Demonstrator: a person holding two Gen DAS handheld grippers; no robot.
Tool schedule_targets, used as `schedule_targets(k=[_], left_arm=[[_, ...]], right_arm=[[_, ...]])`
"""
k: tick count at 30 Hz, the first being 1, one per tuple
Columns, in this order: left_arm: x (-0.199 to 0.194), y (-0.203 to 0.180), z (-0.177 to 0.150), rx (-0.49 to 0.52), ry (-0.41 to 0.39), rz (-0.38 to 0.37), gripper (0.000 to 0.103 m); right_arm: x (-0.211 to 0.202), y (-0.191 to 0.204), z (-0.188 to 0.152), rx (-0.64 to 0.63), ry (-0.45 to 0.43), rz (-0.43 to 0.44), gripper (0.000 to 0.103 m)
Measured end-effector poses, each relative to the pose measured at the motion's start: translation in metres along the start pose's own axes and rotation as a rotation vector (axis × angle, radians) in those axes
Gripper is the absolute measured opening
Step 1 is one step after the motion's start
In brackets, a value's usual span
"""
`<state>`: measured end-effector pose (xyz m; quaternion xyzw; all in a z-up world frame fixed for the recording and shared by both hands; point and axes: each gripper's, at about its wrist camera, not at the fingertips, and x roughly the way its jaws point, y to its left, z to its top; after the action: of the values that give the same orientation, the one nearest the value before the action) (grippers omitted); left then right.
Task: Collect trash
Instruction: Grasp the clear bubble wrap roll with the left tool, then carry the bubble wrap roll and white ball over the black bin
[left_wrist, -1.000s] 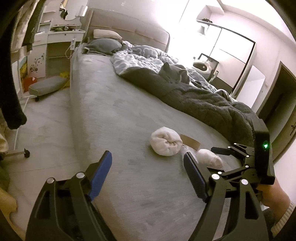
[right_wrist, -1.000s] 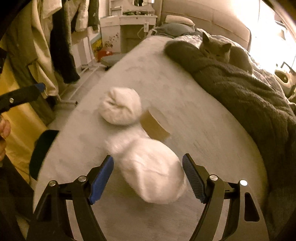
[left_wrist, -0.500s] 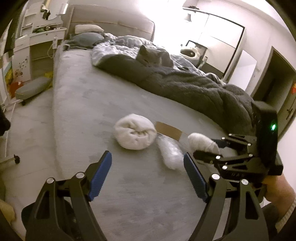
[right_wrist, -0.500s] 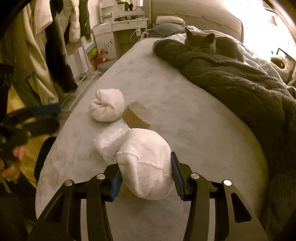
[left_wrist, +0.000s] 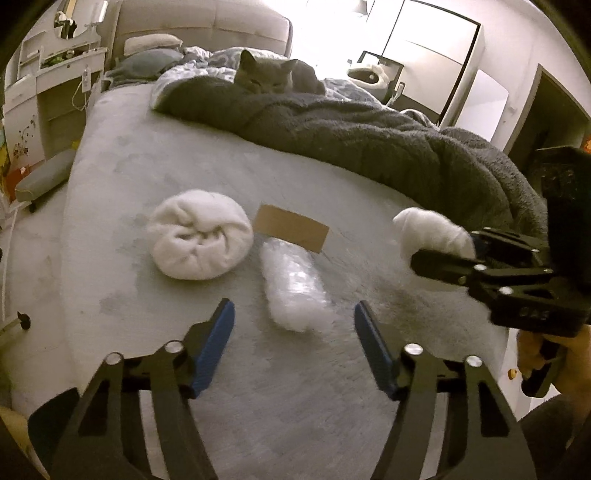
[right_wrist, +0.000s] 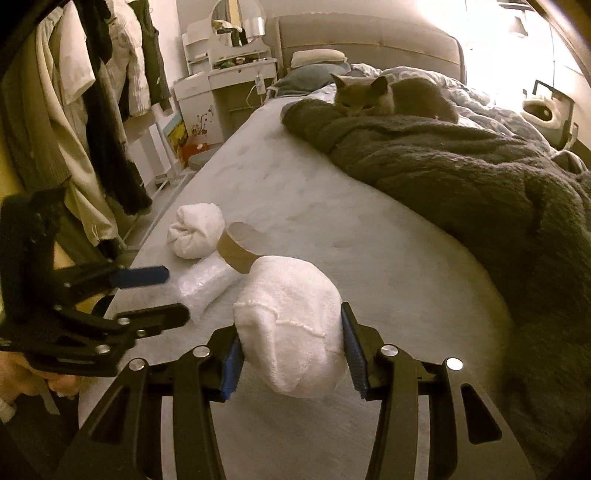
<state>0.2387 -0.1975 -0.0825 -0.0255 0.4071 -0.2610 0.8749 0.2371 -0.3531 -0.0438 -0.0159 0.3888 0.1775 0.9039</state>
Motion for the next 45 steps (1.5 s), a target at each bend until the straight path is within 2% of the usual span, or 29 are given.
schedule_targets(k=[2, 11, 15, 25, 30, 38, 45], left_arm=[[0.006, -0.002, -0.001, -0.005, 0.012, 0.009, 0.062], [0.018, -0.007, 0.003, -0.039, 0.007, 0.017, 0.040], [0.019, -0.010, 0.003, -0.029, 0.010, 0.024, 0.037], [0.002, -0.027, 0.001, 0.043, 0.026, 0.023, 0.037], [-0.004, -0.028, -0.007, 0.059, 0.076, 0.036, 0.036], [-0.024, -0.009, -0.017, 0.036, 0.086, 0.062, 0.036], [-0.048, 0.025, -0.026, -0.001, 0.076, 0.108, 0.036]], right_arm=[[-0.002, -0.005, -0.004, 0.010, 0.000, -0.001, 0.048], [-0.012, -0.022, -0.012, 0.030, -0.006, -0.009, 0.048], [-0.016, -0.022, -0.011, 0.025, -0.013, -0.013, 0.048], [-0.029, -0.006, -0.001, -0.003, -0.038, -0.024, 0.048], [-0.032, 0.003, 0.004, -0.008, -0.042, -0.039, 0.048], [-0.031, 0.027, 0.017, -0.024, -0.054, -0.032, 0.048], [-0.018, 0.061, 0.034, -0.045, -0.041, -0.004, 0.048]])
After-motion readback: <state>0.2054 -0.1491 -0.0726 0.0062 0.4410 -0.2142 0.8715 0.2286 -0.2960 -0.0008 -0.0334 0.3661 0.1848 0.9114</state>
